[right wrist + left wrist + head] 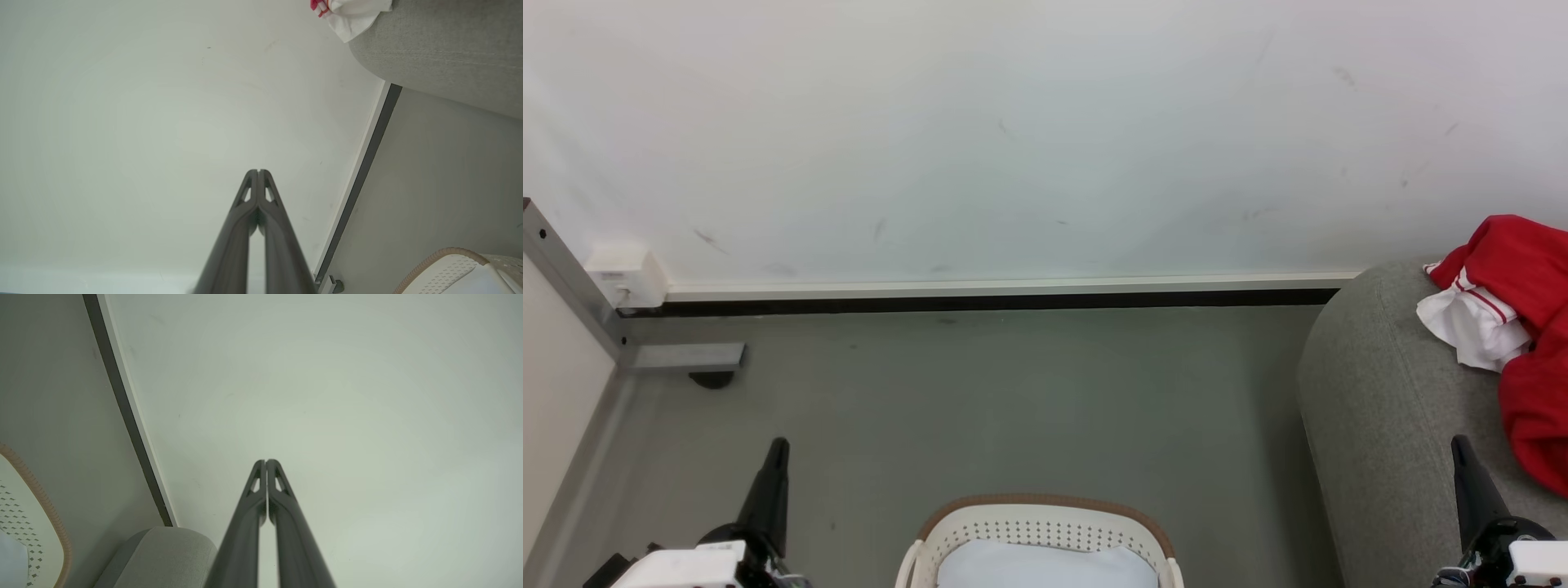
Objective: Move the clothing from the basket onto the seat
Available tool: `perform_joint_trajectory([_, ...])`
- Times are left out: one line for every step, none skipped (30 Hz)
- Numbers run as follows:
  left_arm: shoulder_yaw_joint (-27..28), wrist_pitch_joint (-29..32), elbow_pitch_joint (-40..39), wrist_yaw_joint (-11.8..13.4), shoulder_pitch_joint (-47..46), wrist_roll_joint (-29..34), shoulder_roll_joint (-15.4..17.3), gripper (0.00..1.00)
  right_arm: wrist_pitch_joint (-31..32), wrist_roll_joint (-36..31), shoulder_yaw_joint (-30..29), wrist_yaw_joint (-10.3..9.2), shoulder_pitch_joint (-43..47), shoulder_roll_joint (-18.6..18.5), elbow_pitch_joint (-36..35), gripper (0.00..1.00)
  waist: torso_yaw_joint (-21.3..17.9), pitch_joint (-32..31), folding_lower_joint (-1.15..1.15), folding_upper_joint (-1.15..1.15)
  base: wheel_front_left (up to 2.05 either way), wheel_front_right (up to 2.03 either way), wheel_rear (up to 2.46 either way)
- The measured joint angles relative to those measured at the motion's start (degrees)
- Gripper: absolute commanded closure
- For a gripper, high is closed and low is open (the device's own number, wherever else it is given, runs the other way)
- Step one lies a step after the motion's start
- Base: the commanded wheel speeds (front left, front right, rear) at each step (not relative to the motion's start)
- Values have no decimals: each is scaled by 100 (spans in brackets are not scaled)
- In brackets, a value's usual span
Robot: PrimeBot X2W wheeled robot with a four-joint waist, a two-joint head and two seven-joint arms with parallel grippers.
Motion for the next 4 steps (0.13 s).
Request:
perform_joint_trajectory([0,0,0,0,0,0,0,100,0,0,0,0,0,0,0,100,0,0,0,0,0,0,0])
perform_joint_trajectory([0,0,0,0,0,0,0,100,0,0,0,0,0,0,0,100,0,0,0,0,0,0,0])
perform_joint_trajectory([0,0,0,0,0,0,0,100,0,0,0,0,0,0,0,100,0,0,0,0,0,0,0])
perform_joint_trajectory([0,0,0,0,0,0,0,100,0,0,0,0,0,0,0,100,0,0,0,0,0,0,0])
